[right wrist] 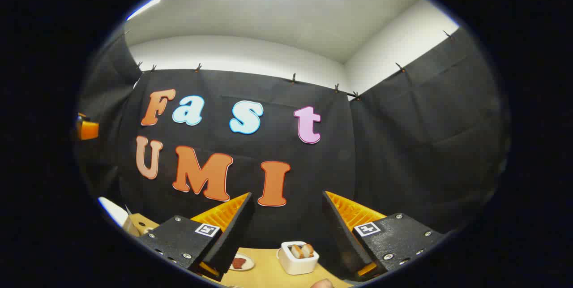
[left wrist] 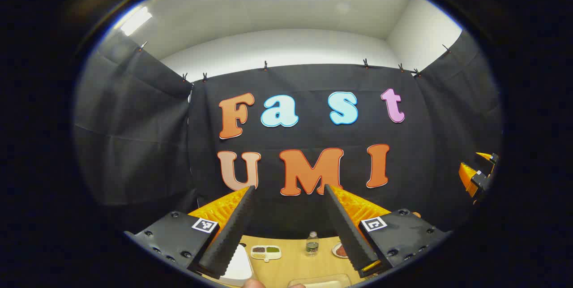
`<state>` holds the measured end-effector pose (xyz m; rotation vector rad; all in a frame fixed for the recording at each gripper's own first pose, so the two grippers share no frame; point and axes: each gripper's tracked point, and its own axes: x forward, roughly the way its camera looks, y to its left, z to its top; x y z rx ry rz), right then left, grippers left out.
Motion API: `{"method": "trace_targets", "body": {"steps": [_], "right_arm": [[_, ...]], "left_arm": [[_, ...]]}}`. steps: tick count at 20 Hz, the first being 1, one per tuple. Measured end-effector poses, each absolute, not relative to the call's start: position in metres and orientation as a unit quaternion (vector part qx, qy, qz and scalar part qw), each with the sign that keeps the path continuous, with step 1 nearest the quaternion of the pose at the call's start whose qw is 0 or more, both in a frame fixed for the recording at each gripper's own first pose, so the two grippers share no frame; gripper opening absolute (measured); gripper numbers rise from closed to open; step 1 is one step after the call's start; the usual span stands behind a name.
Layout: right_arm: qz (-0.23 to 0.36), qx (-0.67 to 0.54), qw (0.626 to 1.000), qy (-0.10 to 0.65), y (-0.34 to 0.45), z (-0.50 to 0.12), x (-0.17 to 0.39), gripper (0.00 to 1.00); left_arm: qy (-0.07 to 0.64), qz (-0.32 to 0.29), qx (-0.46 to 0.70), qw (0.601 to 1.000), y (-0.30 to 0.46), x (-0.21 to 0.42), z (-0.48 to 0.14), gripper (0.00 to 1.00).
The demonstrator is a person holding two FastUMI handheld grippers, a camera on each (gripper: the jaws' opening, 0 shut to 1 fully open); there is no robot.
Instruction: Close the left gripper, press the button to open the rice cooker; take a wooden spoon from the chopstick holder with the right hand, scoop a spoonful of rice and pour it into the rice cooker, then put the wooden spoon back into the chopstick holder.
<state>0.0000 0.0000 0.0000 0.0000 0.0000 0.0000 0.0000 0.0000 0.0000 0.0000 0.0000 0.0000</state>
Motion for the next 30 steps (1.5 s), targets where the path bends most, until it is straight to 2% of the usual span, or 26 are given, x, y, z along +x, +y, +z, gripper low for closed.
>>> {"method": "trace_targets", "body": {"steps": [4, 7, 12, 13, 15, 16, 21, 22, 23, 25, 28, 30], "right_arm": [[-0.028, -0.052, 0.998, 0.006, 0.025, 0.008, -0.018, 0.94], [0.001, -0.075, 0.997, 0.016, 0.054, 0.015, -0.021, 0.93], [0.050, -0.054, 0.997, 0.002, 0.071, 0.029, -0.011, 0.93], [0.057, -0.049, 0.997, 0.005, 0.071, 0.026, -0.010, 0.93], [0.072, -0.038, 0.997, 0.016, 0.073, 0.018, -0.004, 0.93], [0.074, -0.033, 0.997, 0.018, 0.072, 0.015, 0.000, 0.93], [0.079, -0.036, 0.996, 0.024, 0.063, 0.004, 0.012, 0.96], [0.079, -0.038, 0.996, 0.025, 0.062, 0.002, 0.012, 0.92], [0.078, -0.039, 0.996, 0.028, 0.060, 0.000, 0.013, 0.96], [0.076, -0.038, 0.996, 0.031, 0.057, -0.002, 0.010, 0.94], [0.071, -0.041, 0.996, 0.040, 0.052, -0.008, 0.010, 0.94], [0.060, -0.049, 0.996, 0.050, 0.043, -0.016, 0.008, 0.94]], "left_arm": [[0.011, -0.019, -0.015, 1.000, 0.052, 0.015, -0.019, 0.99], [0.016, -0.005, -0.007, 1.000, 0.082, 0.024, -0.033, 0.97], [0.041, 0.020, 0.006, 0.999, 0.086, 0.013, -0.052, 1.00], [0.045, 0.027, 0.012, 0.999, 0.087, 0.010, -0.055, 0.96], [0.048, 0.061, 0.025, 0.997, 0.100, 0.004, -0.057, 0.97], [0.049, 0.072, 0.023, 0.996, 0.102, 0.004, -0.057, 1.00], [0.069, 0.098, 0.005, 0.993, 0.115, 0.001, -0.066, 1.00], [0.071, 0.103, 0.009, 0.992, 0.119, 0.000, -0.065, 0.97], [0.071, 0.107, 0.012, 0.992, 0.121, 0.001, -0.064, 1.00], [0.071, 0.110, 0.014, 0.991, 0.124, 0.003, -0.062, 0.96], [0.088, 0.096, 0.010, 0.991, 0.118, 0.011, -0.070, 0.57], [0.102, 0.108, 0.023, 0.989, 0.125, 0.015, -0.077, 0.31]]}}
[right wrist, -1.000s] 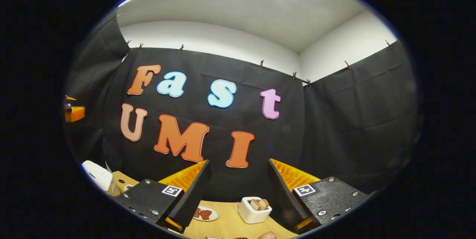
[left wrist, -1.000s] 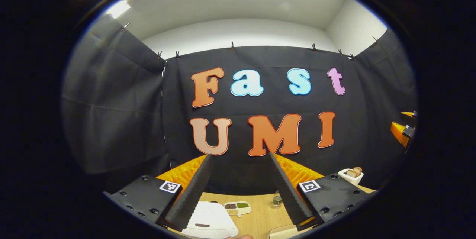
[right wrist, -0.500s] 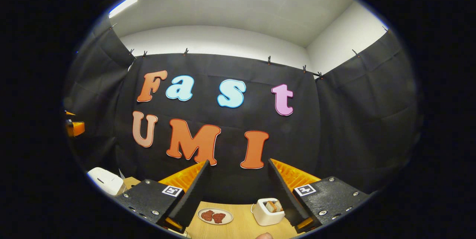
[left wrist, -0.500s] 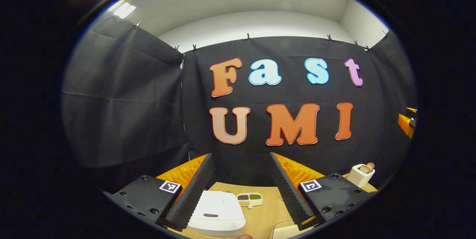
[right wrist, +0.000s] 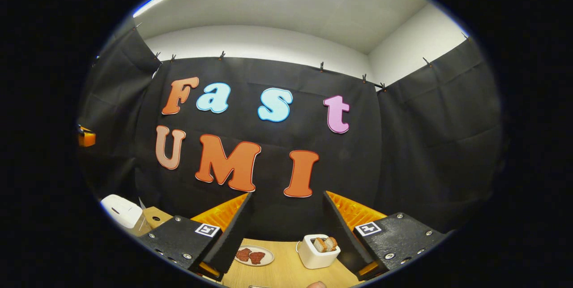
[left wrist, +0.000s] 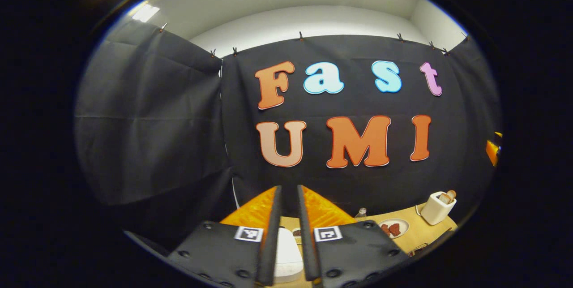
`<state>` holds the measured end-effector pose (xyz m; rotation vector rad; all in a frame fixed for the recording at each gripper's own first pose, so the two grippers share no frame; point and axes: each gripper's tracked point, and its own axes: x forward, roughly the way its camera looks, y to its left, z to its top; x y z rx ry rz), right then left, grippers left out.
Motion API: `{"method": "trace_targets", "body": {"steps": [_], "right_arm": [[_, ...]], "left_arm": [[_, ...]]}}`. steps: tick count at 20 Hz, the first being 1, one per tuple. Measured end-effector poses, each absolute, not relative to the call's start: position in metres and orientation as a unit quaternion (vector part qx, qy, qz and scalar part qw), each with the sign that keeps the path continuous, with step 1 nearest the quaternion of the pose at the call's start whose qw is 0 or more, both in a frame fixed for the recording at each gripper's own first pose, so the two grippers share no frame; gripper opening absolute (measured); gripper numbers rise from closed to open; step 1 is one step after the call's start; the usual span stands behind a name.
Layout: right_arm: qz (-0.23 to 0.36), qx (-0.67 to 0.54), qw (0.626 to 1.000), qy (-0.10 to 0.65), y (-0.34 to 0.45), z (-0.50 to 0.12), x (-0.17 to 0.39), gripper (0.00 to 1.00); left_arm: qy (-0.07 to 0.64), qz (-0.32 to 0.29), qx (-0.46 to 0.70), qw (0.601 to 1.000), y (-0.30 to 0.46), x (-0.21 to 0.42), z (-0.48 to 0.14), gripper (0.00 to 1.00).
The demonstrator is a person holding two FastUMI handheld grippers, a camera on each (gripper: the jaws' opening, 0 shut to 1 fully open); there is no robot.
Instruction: Close the left gripper, press the button to open the rice cooker; take a wooden spoon from the chopstick holder with the right hand, scoop a spoonful of rice and pour it into the rice cooker, then put the wooden spoon back into the chopstick holder.
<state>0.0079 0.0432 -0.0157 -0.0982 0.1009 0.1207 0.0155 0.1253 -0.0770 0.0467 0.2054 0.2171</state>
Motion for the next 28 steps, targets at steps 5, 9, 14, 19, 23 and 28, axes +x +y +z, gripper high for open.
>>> {"method": "trace_targets", "body": {"steps": [5, 9, 14, 19, 23, 28], "right_arm": [[0.040, -0.068, 0.994, 0.080, 0.030, -0.028, -0.004, 0.94], [0.026, -0.075, 0.993, 0.083, 0.019, -0.026, -0.013, 0.94], [-0.004, -0.078, 0.993, 0.089, 0.004, -0.028, -0.020, 0.94], [-0.028, -0.082, 0.990, 0.108, -0.003, -0.037, -0.028, 0.94], [-0.039, -0.075, 0.989, 0.124, -0.002, -0.052, -0.032, 0.94], [-0.037, -0.056, 0.987, 0.146, 0.003, -0.067, -0.036, 0.94]], "left_arm": [[0.195, 0.096, -0.030, 0.976, 0.139, 0.023, -0.122, 0.05], [0.285, 0.115, -0.060, 0.950, 0.172, 0.039, -0.171, 0.05], [0.405, 0.131, -0.112, 0.898, 0.201, 0.042, -0.239, 0.05], [0.522, 0.119, -0.185, 0.824, 0.202, 0.041, -0.320, 0.05], [0.595, 0.119, -0.196, 0.771, 0.210, 0.029, -0.381, 0.05], [0.620, 0.130, -0.206, 0.746, 0.216, 0.015, -0.432, 0.05]]}}
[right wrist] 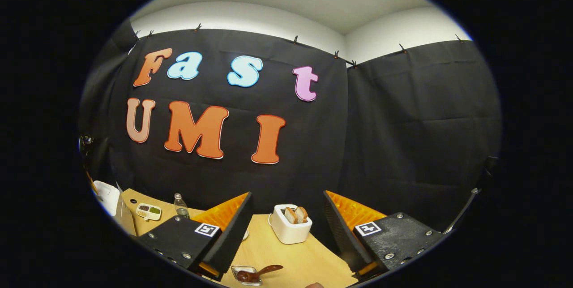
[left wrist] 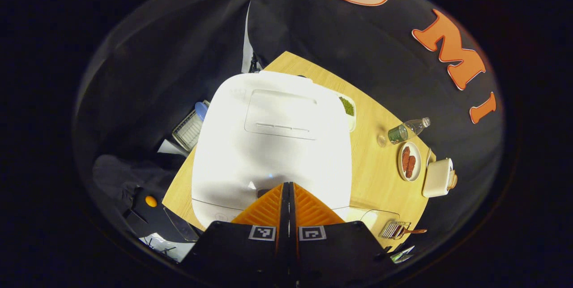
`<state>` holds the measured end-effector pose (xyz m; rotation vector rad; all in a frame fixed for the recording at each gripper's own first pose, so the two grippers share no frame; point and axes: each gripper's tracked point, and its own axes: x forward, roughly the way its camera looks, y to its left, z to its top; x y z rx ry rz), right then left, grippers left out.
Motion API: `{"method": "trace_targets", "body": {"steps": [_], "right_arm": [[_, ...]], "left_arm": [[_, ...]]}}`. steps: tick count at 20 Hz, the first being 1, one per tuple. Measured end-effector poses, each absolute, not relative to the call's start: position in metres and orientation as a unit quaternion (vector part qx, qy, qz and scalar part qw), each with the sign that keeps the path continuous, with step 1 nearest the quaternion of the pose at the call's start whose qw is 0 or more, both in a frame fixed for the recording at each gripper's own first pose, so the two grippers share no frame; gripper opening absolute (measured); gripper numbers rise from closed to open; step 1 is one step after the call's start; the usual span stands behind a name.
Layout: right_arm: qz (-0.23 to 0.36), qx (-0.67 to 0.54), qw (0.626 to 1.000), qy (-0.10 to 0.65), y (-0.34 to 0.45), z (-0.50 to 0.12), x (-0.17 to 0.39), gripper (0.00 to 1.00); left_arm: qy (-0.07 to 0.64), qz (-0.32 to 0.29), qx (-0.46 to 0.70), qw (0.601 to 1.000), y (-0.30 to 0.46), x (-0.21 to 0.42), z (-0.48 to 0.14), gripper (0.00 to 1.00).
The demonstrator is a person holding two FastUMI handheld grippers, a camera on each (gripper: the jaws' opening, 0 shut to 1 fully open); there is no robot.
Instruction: Close the left gripper, press the button to open the rice cooker; take a wooden spoon from the chopstick holder with the right hand, scoop a spoonful of rice and pour it into the rice cooker, then put the wooden spoon back into the chopstick holder.
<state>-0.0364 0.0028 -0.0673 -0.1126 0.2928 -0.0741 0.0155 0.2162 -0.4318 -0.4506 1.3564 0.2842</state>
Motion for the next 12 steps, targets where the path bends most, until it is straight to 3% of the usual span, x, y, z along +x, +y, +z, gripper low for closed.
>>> {"method": "trace_targets", "body": {"steps": [1, 7, 10, 12], "right_arm": [[-0.033, -0.048, 0.987, 0.147, 0.007, -0.068, -0.037, 0.94], [-0.020, -0.041, 0.986, 0.163, 0.011, -0.082, -0.032, 0.94], [-0.010, -0.025, 0.984, 0.177, 0.013, -0.092, -0.030, 0.94], [-0.010, -0.020, 0.983, 0.183, 0.011, -0.100, -0.029, 0.94]], "left_arm": [[0.632, 0.137, -0.225, 0.729, 0.212, 0.006, -0.441, 0.05], [0.608, 0.133, -0.227, 0.749, 0.217, 0.004, -0.434, 0.06], [0.565, 0.135, -0.200, 0.789, 0.219, 0.014, -0.412, 0.05], [0.501, 0.145, -0.191, 0.832, 0.222, 0.028, -0.382, 0.06]]}}
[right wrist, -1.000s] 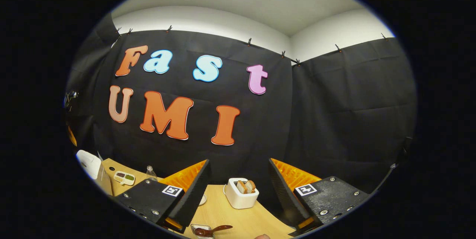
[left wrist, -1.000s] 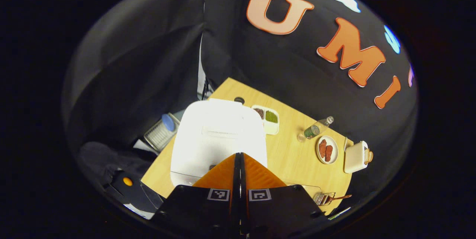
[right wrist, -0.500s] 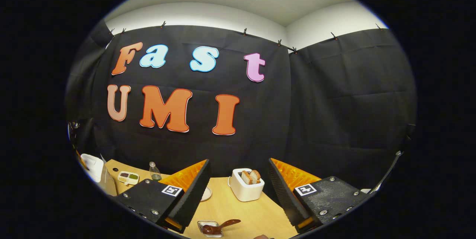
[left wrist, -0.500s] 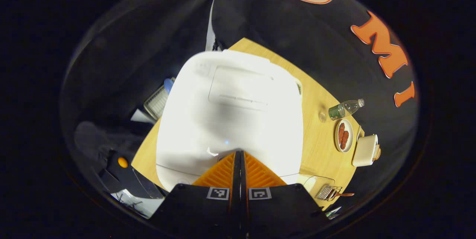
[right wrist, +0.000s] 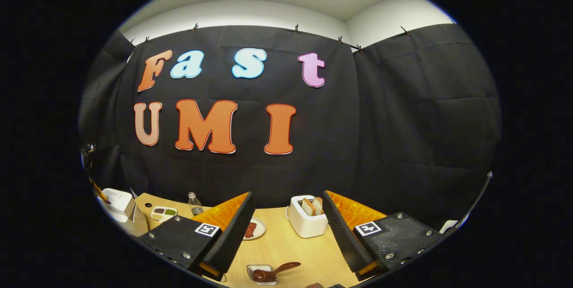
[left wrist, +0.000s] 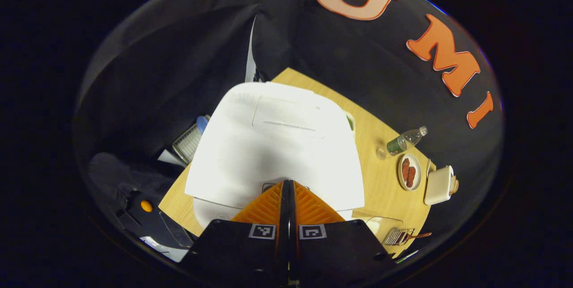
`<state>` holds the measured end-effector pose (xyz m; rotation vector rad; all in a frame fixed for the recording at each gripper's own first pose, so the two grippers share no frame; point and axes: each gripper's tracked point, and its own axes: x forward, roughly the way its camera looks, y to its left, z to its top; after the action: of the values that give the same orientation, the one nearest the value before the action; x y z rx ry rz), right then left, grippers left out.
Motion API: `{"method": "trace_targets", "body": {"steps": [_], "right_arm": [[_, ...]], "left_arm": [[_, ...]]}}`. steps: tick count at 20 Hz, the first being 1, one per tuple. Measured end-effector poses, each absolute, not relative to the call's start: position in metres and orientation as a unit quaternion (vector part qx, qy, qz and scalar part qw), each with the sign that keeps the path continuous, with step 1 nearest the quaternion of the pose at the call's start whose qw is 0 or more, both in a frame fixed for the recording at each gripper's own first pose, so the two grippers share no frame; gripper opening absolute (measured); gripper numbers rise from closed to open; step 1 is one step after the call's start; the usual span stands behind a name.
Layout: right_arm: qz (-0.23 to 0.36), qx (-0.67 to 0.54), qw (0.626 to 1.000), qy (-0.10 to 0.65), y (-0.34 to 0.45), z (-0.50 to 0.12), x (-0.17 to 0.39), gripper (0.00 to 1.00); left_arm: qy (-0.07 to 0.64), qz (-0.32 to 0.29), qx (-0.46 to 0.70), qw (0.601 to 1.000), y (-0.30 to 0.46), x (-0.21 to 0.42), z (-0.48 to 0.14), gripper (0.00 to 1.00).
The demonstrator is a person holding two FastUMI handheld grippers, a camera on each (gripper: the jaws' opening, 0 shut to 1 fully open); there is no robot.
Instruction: Close the left gripper, press the button to open the rice cooker; take a wooden spoon from the chopstick holder with the right hand, scoop a spoonful of rice and pour it into the rice cooker, then put the wooden spoon back into the chopstick holder.
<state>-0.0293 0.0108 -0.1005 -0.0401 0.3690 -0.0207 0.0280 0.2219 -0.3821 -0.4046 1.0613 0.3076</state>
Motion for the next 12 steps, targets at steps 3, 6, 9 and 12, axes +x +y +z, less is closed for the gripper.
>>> {"method": "trace_targets", "body": {"steps": [3, 6, 9, 12], "right_arm": [[0.003, 0.000, 0.979, 0.205, 0.016, -0.119, -0.031, 0.94], [0.027, 0.018, 0.972, 0.231, 0.031, -0.138, -0.033, 0.94], [0.036, 0.028, 0.967, 0.251, 0.031, -0.155, -0.039, 0.93], [0.044, 0.036, 0.961, 0.272, 0.027, -0.173, -0.041, 0.93]], "left_arm": [[0.405, 0.162, -0.129, 0.890, 0.240, 0.047, -0.330, 0.06], [0.324, 0.170, -0.069, 0.928, 0.241, 0.060, -0.264, 0.05], [0.267, 0.164, -0.064, 0.948, 0.226, 0.062, -0.222, 0.05], [0.203, 0.134, -0.031, 0.970, 0.205, 0.059, -0.186, 0.06]]}}
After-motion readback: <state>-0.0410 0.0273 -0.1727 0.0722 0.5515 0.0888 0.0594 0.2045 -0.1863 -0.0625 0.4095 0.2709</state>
